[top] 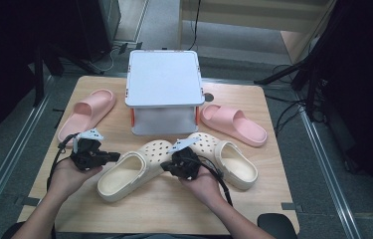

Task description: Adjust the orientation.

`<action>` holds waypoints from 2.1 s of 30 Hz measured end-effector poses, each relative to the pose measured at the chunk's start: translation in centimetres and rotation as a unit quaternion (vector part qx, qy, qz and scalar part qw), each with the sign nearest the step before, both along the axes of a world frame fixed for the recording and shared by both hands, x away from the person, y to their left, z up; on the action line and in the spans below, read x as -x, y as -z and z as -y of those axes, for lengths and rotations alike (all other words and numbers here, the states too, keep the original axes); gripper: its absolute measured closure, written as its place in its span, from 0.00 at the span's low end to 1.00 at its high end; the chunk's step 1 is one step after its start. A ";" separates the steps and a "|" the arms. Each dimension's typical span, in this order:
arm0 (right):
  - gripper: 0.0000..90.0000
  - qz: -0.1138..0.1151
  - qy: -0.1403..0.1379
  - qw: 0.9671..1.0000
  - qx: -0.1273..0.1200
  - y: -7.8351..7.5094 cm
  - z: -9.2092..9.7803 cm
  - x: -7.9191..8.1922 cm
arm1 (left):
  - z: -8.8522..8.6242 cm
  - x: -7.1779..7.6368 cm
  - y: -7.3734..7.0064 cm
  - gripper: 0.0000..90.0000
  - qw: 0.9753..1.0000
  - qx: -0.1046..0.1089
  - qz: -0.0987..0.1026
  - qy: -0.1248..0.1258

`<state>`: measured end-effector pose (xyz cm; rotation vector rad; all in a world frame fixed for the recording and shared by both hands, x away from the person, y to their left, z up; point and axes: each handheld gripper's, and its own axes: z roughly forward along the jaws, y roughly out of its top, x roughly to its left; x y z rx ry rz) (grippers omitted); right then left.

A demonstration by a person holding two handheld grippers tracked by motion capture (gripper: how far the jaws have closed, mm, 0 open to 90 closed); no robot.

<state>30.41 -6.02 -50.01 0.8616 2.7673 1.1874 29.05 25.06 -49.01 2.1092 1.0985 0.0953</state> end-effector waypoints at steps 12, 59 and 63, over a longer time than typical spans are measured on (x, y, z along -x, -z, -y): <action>1.00 0.002 0.017 1.000 0.005 -0.1 0.2 -1.1 | 1.1 1.4 0.4 1.00 1.000 -0.008 -0.009 0.018; 0.65 0.022 0.084 0.994 -0.070 -3.4 3.7 -1.0 | 2.2 -0.9 -3.7 0.70 0.999 0.043 0.008 0.029; 0.62 0.030 0.085 0.992 -0.082 -3.9 4.0 0.0 | 2.3 -1.7 -4.8 0.77 0.998 0.046 0.018 0.031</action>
